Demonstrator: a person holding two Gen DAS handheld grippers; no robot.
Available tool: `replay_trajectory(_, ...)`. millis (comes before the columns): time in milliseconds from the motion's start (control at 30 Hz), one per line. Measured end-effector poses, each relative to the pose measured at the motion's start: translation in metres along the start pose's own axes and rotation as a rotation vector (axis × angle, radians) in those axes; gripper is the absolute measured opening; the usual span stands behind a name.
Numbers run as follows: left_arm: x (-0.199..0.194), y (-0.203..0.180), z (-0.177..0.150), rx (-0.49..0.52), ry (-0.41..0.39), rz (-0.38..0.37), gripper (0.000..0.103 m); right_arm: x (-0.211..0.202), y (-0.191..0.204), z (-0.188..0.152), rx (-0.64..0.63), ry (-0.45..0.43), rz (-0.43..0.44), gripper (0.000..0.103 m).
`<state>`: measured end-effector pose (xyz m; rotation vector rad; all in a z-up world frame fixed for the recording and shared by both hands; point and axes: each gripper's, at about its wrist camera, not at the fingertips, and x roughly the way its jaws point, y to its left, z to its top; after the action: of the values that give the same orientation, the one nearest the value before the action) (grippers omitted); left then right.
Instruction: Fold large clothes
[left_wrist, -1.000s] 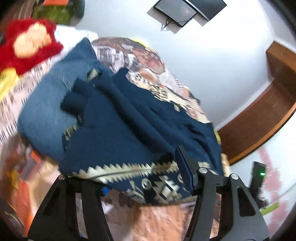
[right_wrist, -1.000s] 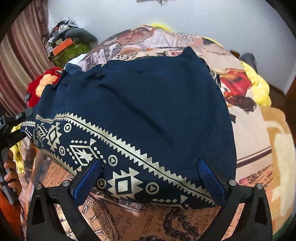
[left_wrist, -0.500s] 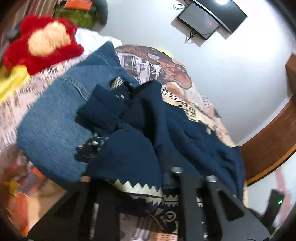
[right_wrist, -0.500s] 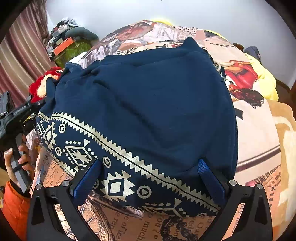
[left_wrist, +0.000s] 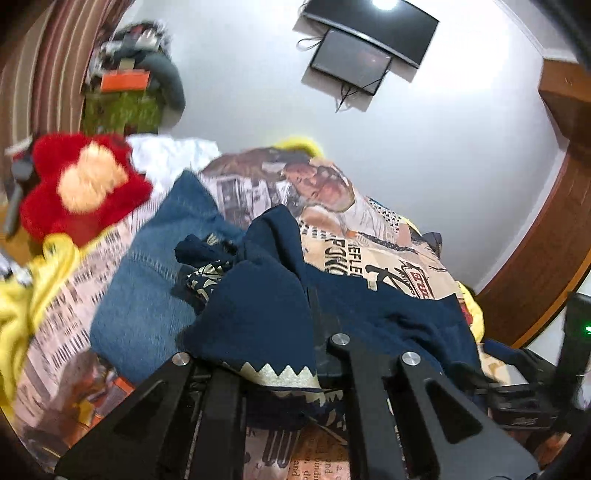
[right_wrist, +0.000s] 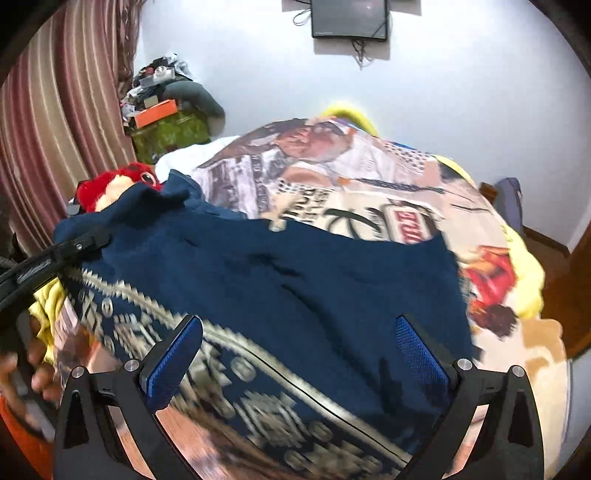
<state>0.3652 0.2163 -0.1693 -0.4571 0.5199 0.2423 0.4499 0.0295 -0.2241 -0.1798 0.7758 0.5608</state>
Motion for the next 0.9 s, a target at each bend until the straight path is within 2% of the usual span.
replay_trajectory(67, -0.001, -0.009, 0.001, 0.028, -0.008, 0.014, 0.008, 0.020, 0.007, -0.003, 0.018, 0.037, -0.006, 0.103)
replay_trajectory(167, 0.009, -0.017, 0.000, 0.032, 0.035, 0.002, 0.007, 0.064, 0.005, -0.021, 0.138, 0.161, 0.072, 0.103)
replay_trajectory(233, 0.017, -0.027, -0.002, 0.056, 0.059, 0.019, 0.007, 0.072, 0.006, -0.032, 0.155, 0.162, 0.072, 0.103)
replay_trajectory(333, 0.021, -0.044, 0.001, 0.086, 0.072, 0.011, 0.007, 0.067, 0.023, -0.037, 0.006, 0.154, 0.032, 0.103)
replay_trajectory(400, 0.021, -0.058, 0.008, 0.105, 0.066, 0.004, 0.007, 0.060, 0.020, -0.036, -0.007, 0.184, 0.069, 0.103)
replay_trajectory(467, 0.020, -0.073, 0.017, 0.123, 0.057, -0.009, 0.007, 0.047, 0.003, -0.037, 0.050, 0.209, 0.134, 0.103)
replay_trajectory(600, 0.018, -0.120, 0.031, 0.190, 0.028, -0.041, 0.007, 0.015, -0.043, -0.046, 0.235, 0.196, 0.229, 0.103)
replay_trajectory(667, 0.017, -0.154, 0.032, 0.258, 0.007, -0.058, 0.007, 0.002, -0.064, -0.054, 0.296, 0.201, 0.218, 0.103)
replay_trajectory(733, 0.018, -0.188, 0.025, 0.332, 0.005, -0.088, 0.007, -0.013, -0.090, -0.067, 0.340, 0.201, 0.172, 0.103)
replay_trajectory(900, 0.028, -0.264, -0.026, 0.546, 0.076, -0.183, 0.007, -0.052, -0.142, -0.096, 0.405, 0.174, 0.056, 0.103)
